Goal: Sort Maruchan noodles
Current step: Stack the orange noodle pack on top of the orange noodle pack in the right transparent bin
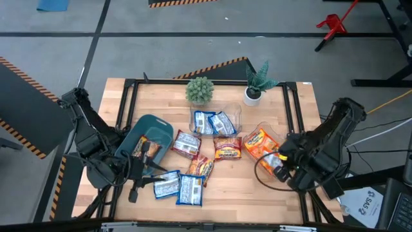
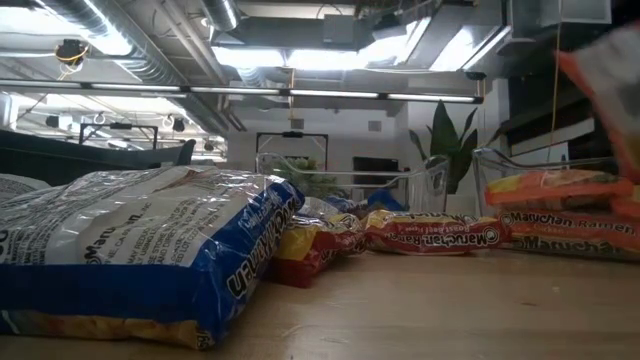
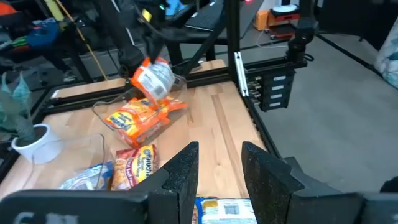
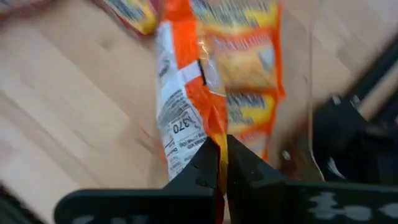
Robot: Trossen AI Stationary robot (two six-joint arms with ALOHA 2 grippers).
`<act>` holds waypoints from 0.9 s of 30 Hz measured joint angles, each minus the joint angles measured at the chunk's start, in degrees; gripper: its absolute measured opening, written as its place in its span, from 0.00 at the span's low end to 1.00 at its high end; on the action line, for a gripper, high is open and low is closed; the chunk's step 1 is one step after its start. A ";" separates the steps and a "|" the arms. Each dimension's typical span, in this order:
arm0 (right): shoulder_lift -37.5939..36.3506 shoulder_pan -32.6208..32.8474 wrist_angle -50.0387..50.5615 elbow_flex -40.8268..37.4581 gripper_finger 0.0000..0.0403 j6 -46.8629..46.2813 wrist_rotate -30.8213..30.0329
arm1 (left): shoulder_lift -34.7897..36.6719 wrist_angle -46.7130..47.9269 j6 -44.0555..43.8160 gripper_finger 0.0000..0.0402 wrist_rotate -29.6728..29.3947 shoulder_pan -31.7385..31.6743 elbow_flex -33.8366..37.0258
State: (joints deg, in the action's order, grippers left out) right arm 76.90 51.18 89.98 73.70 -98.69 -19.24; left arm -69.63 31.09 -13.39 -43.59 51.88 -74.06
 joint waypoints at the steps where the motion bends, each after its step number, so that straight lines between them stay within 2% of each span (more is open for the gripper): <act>1: 0.00 0.89 0.03 -1.48 0.00 -1.36 1.07 | 0.00 0.01 0.01 0.29 -0.51 0.00 0.00; 6: 0.02 3.76 0.03 -5.23 0.00 -5.41 4.95 | 0.00 0.00 0.46 0.29 -3.22 0.00 0.00; 21: -4.73 4.67 0.04 -5.24 0.00 -6.01 6.43 | 0.00 0.22 2.14 0.29 -10.01 -0.08 0.00; 27: -7.36 4.67 0.07 -5.24 0.00 -6.11 5.96 | 0.00 0.22 3.08 0.29 -10.23 -1.10 0.00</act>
State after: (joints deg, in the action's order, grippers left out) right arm 69.54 55.86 90.05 68.47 -104.80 -13.28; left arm -69.63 31.31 -10.31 -53.82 50.78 -74.06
